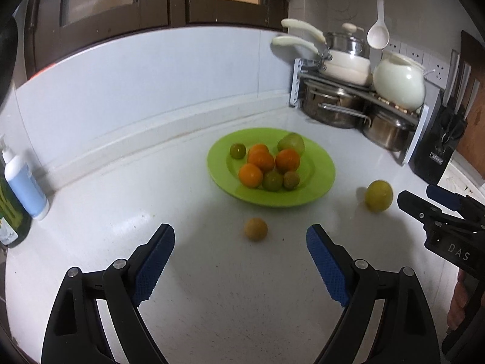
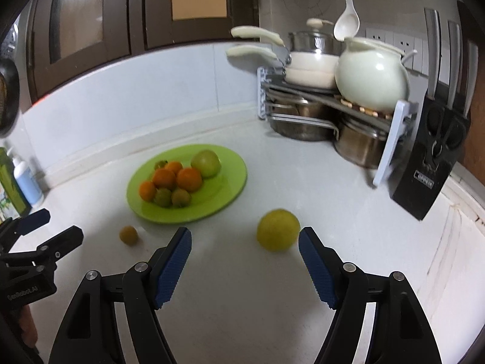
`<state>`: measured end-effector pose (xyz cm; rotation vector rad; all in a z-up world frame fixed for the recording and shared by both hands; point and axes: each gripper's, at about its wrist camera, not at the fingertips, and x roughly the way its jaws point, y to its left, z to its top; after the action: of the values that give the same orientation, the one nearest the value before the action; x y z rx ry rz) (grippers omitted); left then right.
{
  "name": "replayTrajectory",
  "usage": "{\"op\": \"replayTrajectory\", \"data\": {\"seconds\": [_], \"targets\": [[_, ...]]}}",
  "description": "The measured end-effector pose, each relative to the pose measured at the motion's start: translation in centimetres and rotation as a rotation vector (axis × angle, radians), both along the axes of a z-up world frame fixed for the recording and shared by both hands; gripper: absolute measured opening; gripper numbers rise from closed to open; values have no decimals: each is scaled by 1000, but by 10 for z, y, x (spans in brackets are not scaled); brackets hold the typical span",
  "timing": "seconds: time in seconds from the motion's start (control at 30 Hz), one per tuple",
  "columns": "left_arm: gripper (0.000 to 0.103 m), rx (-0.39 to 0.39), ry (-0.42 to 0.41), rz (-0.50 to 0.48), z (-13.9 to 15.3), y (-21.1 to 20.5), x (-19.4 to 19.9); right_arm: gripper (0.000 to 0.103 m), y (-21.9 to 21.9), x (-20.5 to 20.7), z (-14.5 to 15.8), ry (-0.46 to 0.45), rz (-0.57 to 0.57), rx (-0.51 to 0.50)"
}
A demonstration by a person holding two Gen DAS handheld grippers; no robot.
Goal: Organize fruits
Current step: 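Grasp the small brown fruit with the left tool while the right tool grasps the yellow grapefruit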
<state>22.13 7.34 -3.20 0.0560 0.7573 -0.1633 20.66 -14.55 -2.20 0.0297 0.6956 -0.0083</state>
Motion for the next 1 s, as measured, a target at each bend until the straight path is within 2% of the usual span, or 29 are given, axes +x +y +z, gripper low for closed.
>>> {"op": "replayTrajectory", "data": {"seconds": [0.27, 0.47, 0.6, 0.77, 0.93, 1.0], "targets": [[88, 7, 54, 13, -24, -8, 12, 73, -11, 17, -22, 58, -11, -3], [80, 30, 83, 8, -38, -18, 29, 73, -25, 38, -41, 112, -28, 39], [73, 30, 104, 3, -45, -22, 42, 73, -32, 54, -49, 133, -41, 47], [58, 28, 135, 4, -55, -24, 58, 72, -33, 69, -57, 151, -45, 35], [47, 21, 165, -11, -63, -26, 67, 68, -33, 78, -63, 167, -41, 31], [41, 22, 172, -19, -65, -27, 68, 63, -34, 81, -65, 176, -39, 36]]}}
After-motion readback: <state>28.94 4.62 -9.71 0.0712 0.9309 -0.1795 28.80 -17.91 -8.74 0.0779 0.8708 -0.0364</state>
